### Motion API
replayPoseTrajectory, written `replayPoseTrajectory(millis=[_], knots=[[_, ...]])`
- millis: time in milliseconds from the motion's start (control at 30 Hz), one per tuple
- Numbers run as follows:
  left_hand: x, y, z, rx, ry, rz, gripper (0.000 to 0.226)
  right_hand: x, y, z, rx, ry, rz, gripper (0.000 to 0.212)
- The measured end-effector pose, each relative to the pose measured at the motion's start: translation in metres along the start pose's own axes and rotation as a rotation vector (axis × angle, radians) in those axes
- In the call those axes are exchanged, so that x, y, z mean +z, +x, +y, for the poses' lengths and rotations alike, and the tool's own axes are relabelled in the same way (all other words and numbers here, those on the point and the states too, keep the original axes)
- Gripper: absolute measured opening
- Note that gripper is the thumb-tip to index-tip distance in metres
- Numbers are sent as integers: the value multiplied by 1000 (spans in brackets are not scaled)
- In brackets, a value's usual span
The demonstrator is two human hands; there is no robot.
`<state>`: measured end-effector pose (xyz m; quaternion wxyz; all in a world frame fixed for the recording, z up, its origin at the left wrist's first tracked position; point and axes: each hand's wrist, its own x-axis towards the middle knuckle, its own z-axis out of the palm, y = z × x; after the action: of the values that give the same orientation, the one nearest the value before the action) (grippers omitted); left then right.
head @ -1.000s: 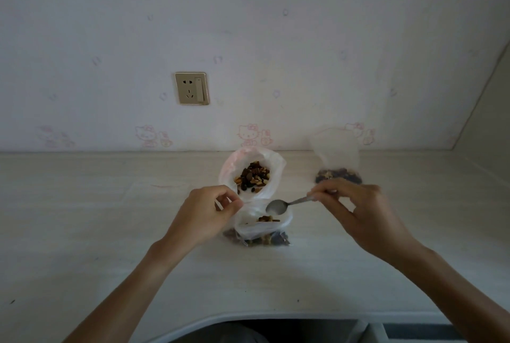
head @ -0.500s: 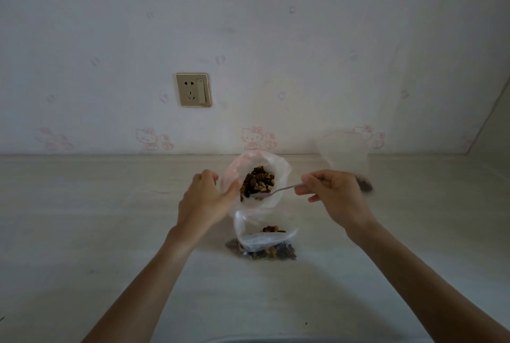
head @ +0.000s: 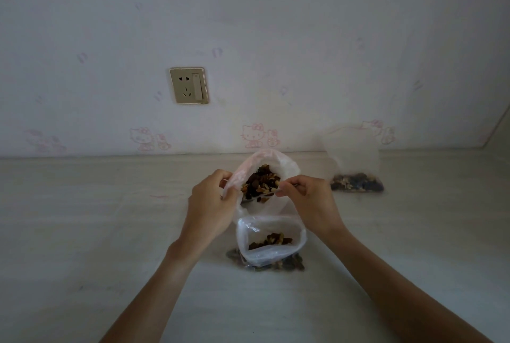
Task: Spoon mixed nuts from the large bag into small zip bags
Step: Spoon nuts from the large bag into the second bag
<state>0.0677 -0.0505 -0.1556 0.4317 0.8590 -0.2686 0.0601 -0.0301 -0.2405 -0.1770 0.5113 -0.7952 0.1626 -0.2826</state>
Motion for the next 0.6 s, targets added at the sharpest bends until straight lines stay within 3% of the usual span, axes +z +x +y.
replayPoseTrajectory(millis=[300,600], knots=[[-4,-2,-1,-25,-117,3,16,9,6,10,39,83,164,13],[0,-2,-4,-30,-133,-3,14,14,5,13,42,82,123,10]])
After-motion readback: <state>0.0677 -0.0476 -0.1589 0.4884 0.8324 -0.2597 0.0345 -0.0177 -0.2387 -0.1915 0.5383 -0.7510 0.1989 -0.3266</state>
